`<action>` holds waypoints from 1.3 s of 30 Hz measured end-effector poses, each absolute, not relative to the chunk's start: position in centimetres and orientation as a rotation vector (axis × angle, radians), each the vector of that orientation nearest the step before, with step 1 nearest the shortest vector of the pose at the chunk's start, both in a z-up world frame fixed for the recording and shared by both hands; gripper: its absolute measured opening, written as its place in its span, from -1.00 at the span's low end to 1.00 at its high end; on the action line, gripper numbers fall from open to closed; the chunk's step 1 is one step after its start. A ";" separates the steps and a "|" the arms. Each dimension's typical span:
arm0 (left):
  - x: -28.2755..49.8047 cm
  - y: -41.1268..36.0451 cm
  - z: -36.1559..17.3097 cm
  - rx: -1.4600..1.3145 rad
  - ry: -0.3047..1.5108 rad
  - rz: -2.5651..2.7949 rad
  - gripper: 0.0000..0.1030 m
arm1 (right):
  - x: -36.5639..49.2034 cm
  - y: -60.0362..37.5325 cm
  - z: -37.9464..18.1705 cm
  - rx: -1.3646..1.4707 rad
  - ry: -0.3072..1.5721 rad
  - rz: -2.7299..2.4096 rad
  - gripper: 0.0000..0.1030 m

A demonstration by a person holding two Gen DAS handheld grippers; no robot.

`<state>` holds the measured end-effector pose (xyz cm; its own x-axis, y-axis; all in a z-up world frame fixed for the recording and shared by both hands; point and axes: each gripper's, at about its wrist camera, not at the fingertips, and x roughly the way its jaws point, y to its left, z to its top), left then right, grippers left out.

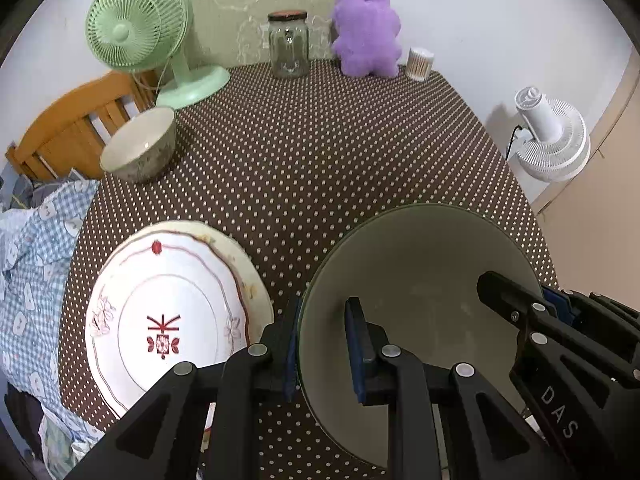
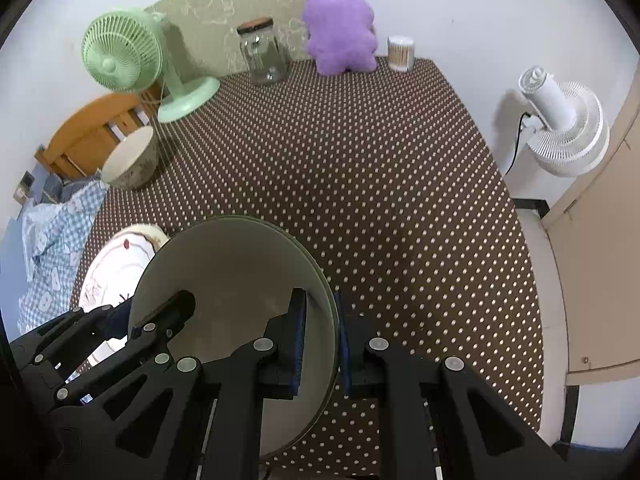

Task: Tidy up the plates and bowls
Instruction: 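Carry the held bowl with both grippers toward the red-pattern plate stack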

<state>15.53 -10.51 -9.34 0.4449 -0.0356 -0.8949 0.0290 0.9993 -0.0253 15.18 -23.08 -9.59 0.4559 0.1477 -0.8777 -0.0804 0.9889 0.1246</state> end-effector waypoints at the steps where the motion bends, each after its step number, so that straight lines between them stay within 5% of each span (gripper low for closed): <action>1: 15.6 -10.5 -9.5 -0.008 1.114 -0.040 -0.65 | 15.1 -23.0 -9.9 0.067 1.098 0.141 -0.67; 39: 16.5 -9.8 -12.1 -0.052 1.166 -0.055 -0.66 | 16.4 -21.5 -12.0 -0.031 1.141 0.103 -0.67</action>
<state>16.45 -9.81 -12.05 0.3925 -0.0706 -0.9170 0.0163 0.9974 -0.0699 16.35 -21.53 -11.98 0.4125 0.0663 -0.9086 -0.0981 0.9948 0.0281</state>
